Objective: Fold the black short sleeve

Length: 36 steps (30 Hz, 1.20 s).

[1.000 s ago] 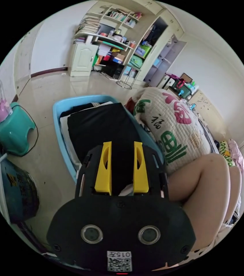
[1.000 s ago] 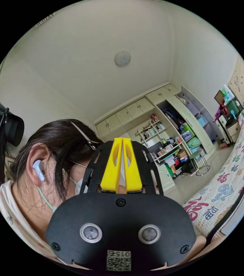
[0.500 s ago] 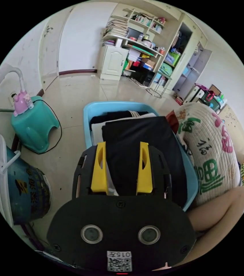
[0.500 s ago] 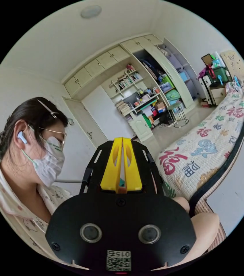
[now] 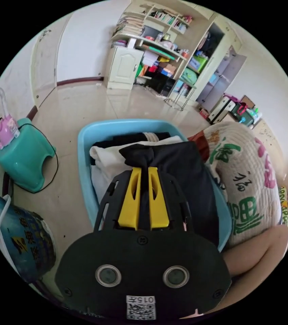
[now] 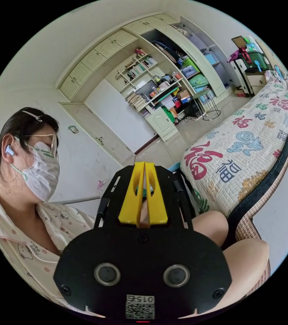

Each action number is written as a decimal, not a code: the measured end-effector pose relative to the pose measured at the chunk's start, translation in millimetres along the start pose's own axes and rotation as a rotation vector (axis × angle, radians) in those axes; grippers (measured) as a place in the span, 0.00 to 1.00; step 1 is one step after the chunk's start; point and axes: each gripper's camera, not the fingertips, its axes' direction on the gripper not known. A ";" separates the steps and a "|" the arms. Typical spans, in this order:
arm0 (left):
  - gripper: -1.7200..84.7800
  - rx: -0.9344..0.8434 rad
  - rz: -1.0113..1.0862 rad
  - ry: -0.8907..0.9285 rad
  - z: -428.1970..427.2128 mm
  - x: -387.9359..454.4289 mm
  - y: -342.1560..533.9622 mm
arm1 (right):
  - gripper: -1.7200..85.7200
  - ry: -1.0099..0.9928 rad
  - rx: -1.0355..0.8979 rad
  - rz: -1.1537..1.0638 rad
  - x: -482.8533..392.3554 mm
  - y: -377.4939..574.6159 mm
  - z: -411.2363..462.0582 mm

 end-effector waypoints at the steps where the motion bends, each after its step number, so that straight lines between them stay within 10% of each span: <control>1: 0.05 0.038 0.004 0.019 -20.3 9.2 6.8 | 0.02 0.006 -0.002 -0.006 8.2 -9.6 -3.6; 20: 0.03 0.278 0.596 0.105 -159.5 239.2 121.1 | 0.22 -0.060 -0.569 0.312 205.0 -126.9 188.0; 36: 0.10 0.407 0.654 0.541 -189.0 207.4 39.3 | 0.08 -0.156 -0.187 0.139 164.3 -213.8 -1.6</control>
